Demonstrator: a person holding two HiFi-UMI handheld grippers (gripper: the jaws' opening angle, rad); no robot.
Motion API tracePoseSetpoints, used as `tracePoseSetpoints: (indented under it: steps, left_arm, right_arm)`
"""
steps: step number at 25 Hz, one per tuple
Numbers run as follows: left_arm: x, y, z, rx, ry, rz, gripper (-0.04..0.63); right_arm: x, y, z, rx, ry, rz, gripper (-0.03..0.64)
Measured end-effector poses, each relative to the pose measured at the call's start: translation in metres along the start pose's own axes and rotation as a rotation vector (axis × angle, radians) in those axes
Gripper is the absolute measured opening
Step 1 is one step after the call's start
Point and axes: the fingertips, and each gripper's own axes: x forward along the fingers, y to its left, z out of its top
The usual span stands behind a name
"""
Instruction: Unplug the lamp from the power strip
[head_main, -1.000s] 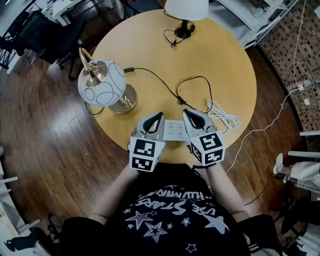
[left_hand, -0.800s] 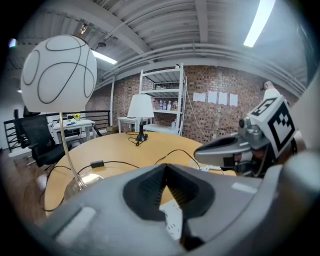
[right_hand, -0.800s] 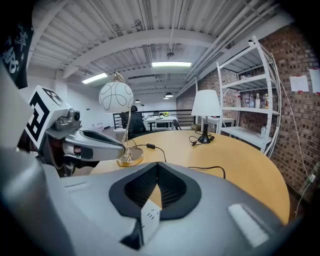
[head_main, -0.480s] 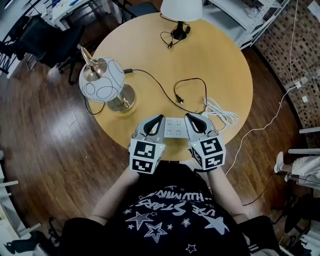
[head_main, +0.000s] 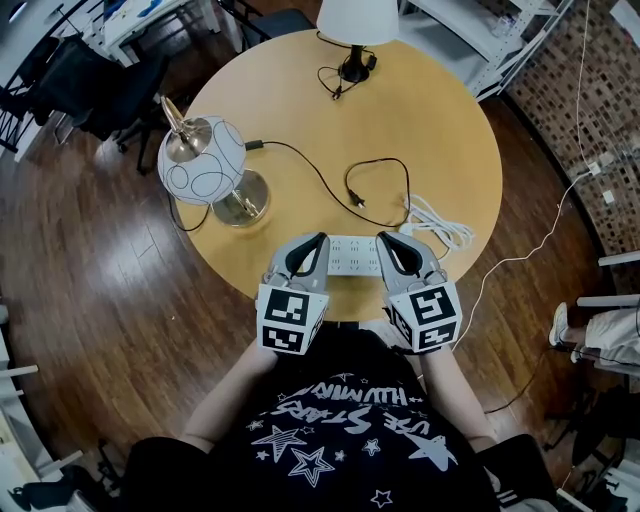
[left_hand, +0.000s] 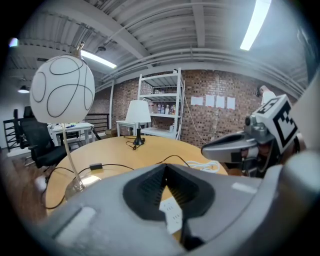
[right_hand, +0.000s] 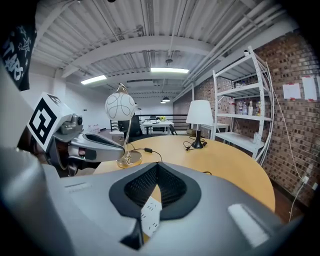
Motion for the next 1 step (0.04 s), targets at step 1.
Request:
tracePoseSetpoints:
  steps: [1]
  left_arm:
    - [-0.0004, -0.0009, 0.0009, 0.001, -0.003, 0.0, 0.002]
  right_arm:
    - [-0.002, 0.0003, 0.0023, -0.006, -0.007, -0.001, 0.008]
